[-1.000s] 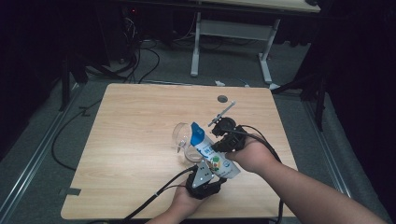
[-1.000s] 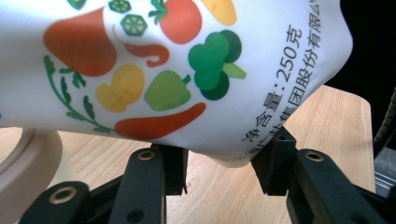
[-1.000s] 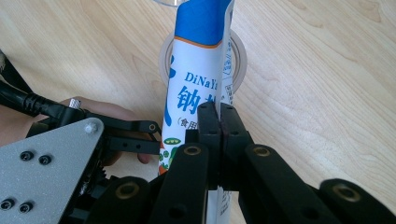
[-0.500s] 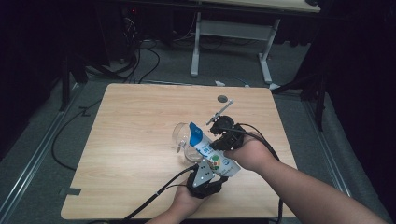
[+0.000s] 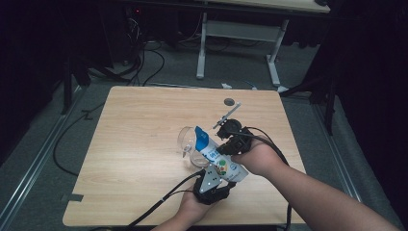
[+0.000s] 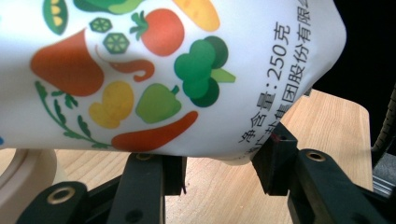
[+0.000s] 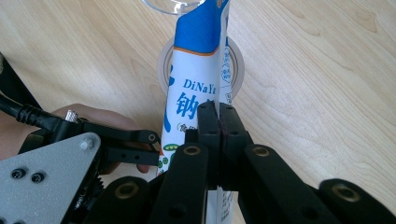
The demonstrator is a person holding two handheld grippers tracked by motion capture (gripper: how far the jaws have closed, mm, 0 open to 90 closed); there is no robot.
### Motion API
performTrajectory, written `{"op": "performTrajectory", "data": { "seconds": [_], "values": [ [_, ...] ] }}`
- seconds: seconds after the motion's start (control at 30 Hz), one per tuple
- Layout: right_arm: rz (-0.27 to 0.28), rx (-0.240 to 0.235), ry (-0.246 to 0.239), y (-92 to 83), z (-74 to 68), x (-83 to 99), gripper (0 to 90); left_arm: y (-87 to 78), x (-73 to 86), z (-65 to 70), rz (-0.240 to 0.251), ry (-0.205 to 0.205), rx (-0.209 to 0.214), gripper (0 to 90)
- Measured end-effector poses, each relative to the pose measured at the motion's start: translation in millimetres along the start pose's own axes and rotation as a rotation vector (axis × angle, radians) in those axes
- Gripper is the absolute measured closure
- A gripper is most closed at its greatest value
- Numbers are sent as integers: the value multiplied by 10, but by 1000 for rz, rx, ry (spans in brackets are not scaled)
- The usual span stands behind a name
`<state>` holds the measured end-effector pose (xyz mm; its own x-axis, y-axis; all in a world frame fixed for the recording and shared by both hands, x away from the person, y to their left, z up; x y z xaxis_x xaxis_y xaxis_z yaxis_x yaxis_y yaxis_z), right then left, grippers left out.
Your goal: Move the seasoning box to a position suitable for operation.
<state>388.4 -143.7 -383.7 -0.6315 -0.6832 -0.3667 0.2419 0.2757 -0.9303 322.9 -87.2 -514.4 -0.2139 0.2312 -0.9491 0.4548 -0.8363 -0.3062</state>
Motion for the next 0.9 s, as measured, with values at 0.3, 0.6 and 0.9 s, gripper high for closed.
{"op": "performTrajectory", "data": {
  "seconds": [0.3, 0.6, 0.9],
  "values": [
    [-5, 0, -7, 5, 4, -23, 899, 5, -21, 4, 3, 3, 0, 596],
    [5, 2, -9, -9, 4, -52, 898, -4, -51, -10, 7, 2, -2, 596],
    [7, 9, -20, -23, -6, -102, 899, -19, -77, -34, 18, -5, -8, 596]
  ]
}}
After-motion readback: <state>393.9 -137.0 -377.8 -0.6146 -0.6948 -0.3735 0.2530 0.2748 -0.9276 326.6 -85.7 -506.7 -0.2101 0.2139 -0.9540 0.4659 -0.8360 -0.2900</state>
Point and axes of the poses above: each handheld gripper's, and its own axes: y roughly forward along the jaws, x roughly out of its underside, z roughly to its right, the point moved 5 cm from there along y, roughly forward along the jaws
